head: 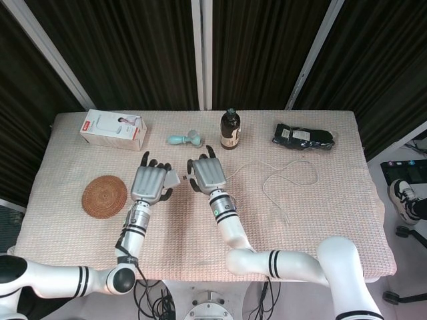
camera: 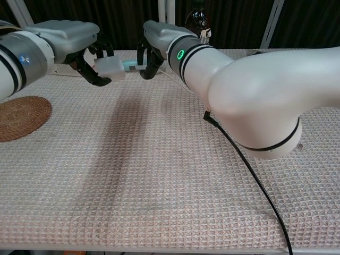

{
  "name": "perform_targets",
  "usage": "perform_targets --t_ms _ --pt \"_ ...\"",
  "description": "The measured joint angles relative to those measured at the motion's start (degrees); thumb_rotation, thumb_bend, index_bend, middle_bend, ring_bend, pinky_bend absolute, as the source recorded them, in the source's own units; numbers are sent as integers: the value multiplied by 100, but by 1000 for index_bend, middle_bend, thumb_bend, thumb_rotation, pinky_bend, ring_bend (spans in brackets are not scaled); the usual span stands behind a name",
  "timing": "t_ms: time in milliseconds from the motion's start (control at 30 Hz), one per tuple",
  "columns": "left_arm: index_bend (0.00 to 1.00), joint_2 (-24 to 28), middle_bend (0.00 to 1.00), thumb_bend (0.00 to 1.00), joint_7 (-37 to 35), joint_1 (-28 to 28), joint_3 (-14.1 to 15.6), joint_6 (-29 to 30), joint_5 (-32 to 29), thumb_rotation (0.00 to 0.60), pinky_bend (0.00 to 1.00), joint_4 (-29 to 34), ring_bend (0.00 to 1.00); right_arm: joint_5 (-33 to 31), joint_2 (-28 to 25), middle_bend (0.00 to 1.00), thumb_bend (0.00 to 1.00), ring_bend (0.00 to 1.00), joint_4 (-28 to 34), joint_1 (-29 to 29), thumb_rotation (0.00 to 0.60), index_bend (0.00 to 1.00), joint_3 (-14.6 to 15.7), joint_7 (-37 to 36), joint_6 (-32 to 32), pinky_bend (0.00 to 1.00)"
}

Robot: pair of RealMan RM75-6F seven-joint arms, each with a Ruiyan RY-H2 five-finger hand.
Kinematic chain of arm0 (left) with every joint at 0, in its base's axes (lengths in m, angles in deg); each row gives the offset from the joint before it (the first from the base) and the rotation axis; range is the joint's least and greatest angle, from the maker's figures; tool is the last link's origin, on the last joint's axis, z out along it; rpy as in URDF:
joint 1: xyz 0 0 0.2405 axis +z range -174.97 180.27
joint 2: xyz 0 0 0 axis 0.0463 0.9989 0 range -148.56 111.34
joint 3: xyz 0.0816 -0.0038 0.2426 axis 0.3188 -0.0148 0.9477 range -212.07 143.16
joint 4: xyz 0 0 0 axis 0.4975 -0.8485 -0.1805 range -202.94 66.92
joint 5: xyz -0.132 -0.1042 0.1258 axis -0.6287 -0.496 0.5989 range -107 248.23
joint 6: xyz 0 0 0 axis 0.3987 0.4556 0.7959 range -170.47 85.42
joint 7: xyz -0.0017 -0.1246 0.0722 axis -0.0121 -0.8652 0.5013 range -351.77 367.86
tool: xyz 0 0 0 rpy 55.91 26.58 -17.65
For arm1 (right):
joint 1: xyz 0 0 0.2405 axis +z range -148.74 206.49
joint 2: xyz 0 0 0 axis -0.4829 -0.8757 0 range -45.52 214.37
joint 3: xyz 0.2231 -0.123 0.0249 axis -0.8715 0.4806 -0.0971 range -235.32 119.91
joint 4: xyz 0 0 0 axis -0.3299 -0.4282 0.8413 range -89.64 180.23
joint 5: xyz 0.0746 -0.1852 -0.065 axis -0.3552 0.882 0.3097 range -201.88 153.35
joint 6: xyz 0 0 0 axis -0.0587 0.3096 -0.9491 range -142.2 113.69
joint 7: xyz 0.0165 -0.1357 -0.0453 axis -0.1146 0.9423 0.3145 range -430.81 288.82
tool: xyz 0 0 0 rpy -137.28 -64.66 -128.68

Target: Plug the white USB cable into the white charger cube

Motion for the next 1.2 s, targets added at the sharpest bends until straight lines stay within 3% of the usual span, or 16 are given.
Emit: perform_targets --t_ms 1200 --pt "405 -147 428 308 212 -238 -1 73 -118 529 0 -44 219 -173 188 526 340 290 -263 119 600 626 -225 -1 -203 0"
